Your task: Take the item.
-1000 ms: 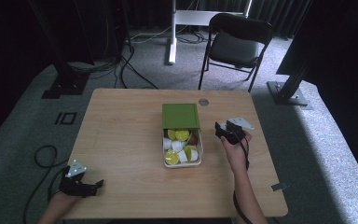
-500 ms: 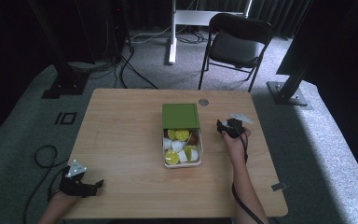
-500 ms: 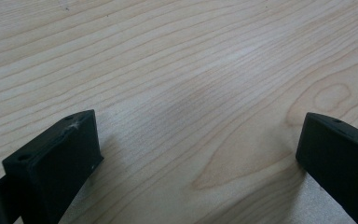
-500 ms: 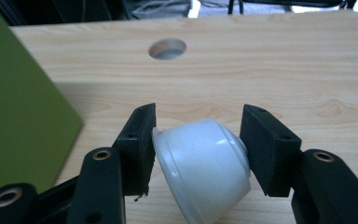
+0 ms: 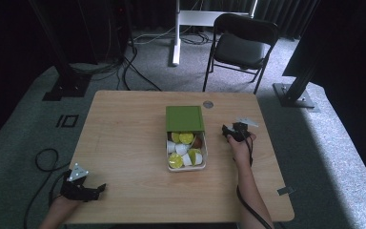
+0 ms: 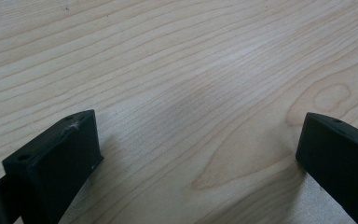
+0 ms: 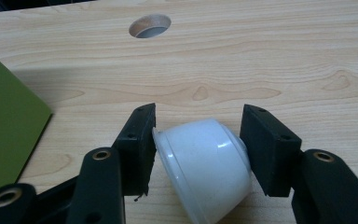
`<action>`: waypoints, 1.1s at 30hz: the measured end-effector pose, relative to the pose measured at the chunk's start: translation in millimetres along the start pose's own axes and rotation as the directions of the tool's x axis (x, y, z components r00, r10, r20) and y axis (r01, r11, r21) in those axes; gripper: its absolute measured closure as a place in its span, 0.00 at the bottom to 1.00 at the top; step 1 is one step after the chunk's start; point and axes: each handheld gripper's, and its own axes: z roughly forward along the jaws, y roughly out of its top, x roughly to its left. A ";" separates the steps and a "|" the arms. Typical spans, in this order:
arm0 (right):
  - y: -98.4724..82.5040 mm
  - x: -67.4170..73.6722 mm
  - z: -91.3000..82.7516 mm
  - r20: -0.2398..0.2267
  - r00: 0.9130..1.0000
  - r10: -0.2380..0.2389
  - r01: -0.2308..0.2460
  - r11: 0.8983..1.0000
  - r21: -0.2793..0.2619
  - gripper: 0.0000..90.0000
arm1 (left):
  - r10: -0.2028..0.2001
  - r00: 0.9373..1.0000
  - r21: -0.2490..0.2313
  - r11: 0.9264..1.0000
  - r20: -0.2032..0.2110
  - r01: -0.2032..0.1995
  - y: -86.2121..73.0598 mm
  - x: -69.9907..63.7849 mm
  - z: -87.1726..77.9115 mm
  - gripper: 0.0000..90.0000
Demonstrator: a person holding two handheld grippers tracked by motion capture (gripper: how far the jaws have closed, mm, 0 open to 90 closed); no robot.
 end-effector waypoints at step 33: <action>1.6 0.5 -51.2 -0.086 0.993 -0.075 0.074 0.997 -0.022 0.25 | 0.000 1.000 0.000 1.000 0.000 0.000 0.0 0.0 0.0 0.01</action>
